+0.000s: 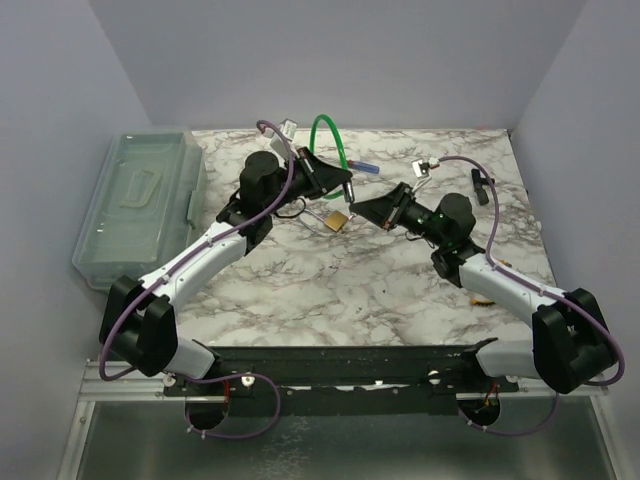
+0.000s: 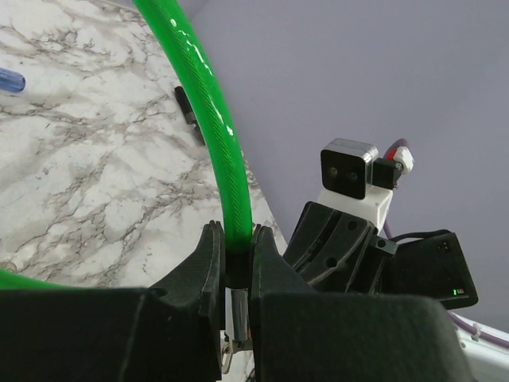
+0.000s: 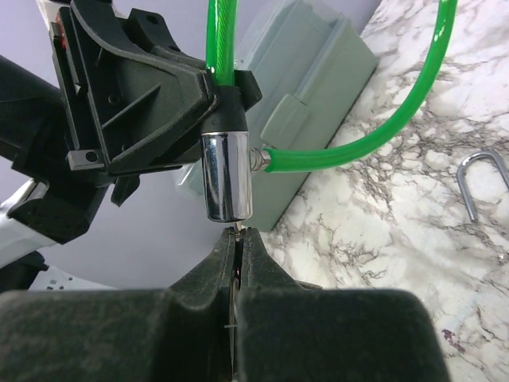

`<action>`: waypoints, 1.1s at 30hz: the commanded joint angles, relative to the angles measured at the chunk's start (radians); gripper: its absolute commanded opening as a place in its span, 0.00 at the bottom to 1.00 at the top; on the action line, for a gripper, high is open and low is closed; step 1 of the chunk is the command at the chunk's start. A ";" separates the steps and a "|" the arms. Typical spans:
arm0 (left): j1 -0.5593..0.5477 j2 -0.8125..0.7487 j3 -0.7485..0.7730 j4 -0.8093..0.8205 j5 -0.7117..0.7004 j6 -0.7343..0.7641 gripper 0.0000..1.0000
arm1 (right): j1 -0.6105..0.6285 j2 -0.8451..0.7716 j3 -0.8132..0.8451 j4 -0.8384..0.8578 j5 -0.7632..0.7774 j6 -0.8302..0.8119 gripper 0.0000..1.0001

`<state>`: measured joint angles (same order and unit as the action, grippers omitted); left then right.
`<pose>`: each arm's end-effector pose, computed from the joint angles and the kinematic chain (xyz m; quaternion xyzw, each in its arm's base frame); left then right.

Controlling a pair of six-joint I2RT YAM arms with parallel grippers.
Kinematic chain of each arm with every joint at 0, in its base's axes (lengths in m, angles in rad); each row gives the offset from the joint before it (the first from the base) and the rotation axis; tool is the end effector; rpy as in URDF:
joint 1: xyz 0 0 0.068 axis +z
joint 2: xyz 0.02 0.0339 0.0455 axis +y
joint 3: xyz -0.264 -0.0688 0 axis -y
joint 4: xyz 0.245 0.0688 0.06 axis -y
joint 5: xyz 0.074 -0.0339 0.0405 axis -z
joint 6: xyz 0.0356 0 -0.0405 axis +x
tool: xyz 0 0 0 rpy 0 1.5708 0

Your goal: Unlock with the key

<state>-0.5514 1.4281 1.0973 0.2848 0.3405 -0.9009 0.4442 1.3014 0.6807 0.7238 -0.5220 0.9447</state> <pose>0.2843 -0.1888 0.3470 -0.0087 0.7222 -0.5436 0.4276 0.2526 0.1399 0.2851 -0.0254 0.6744 0.5919 0.4407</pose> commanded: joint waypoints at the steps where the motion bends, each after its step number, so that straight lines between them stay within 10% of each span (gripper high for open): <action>1: -0.057 -0.034 -0.054 -0.038 0.265 -0.008 0.00 | -0.027 -0.005 0.040 0.266 0.038 0.054 0.00; 33: -0.111 -0.090 -0.135 0.355 0.519 -0.095 0.00 | -0.117 0.157 0.194 0.863 -0.294 0.413 0.00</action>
<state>-0.5850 1.3293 1.0237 0.6949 0.5705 -0.9394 0.3717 1.4155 0.7685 1.3010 -0.9760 1.2400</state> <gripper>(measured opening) 0.101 0.011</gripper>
